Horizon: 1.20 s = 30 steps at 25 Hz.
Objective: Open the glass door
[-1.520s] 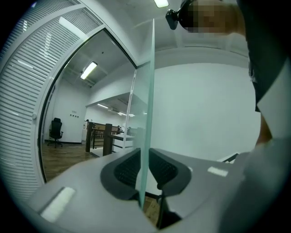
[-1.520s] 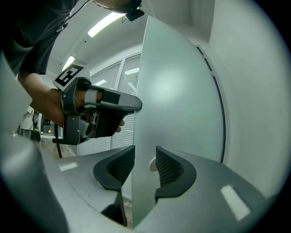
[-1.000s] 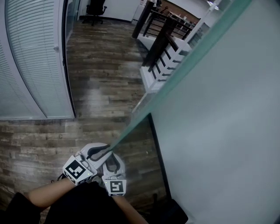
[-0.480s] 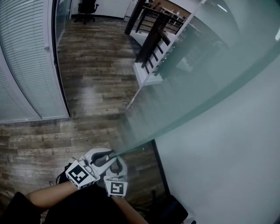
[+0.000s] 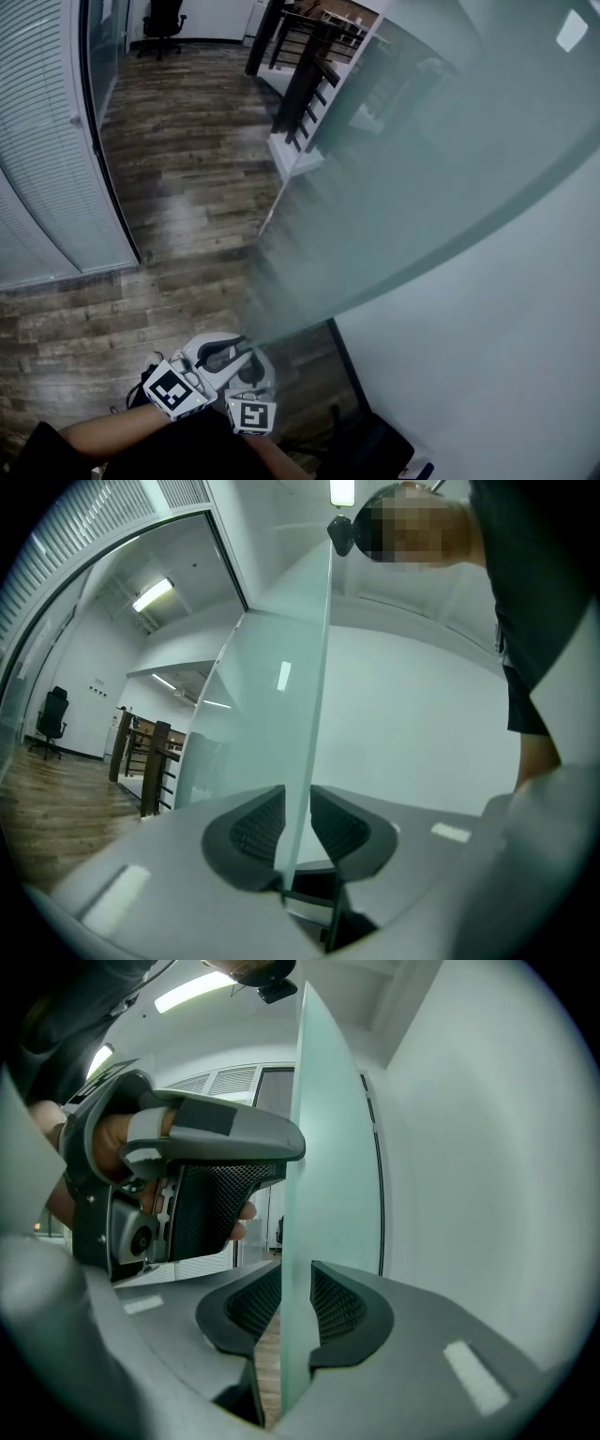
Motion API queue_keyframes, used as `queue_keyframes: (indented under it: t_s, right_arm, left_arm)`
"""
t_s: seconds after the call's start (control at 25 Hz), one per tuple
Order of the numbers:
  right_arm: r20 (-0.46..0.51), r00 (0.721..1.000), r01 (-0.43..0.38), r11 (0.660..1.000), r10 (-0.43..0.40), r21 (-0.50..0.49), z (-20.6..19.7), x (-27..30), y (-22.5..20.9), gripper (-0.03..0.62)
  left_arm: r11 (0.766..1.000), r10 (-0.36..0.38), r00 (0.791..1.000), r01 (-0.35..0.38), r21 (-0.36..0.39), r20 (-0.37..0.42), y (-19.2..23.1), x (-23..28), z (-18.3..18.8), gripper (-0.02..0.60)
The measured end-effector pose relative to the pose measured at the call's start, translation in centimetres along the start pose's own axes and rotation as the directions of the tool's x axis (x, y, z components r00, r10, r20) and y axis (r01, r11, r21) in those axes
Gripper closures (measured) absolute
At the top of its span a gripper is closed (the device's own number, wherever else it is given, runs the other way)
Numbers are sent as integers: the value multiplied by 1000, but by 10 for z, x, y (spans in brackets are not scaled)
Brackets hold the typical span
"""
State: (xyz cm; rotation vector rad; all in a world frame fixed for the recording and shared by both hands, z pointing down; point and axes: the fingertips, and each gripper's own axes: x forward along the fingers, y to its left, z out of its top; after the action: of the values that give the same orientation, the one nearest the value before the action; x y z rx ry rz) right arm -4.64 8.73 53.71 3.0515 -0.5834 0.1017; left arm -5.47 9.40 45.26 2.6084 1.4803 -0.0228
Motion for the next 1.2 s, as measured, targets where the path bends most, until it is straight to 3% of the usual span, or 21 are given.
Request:
queue_keyframes:
  t_s: [0.2, 0.52, 0.92, 1.2]
  right_arm:
    - [-29, 998, 54, 998, -53, 15, -22, -18, -18, 508]
    - [-31, 982, 187, 982, -186, 26, -34, -34, -37, 525]
    - [-133, 927, 357, 934, -351, 26, -30, -67, -68, 543]
    - [-125, 891, 447, 892, -437, 62, -26, -82, -92, 549]
  left_arm:
    - [995, -37, 999, 36, -88, -4, -15, 8, -15, 499]
    - [988, -151, 989, 151, -32, 3, -22, -1, -10, 573]
    - [963, -244, 969, 237, -133, -42, -52, -24, -21, 581]
    - [947, -293, 955, 283, -153, -46, -62, -24, -26, 581]
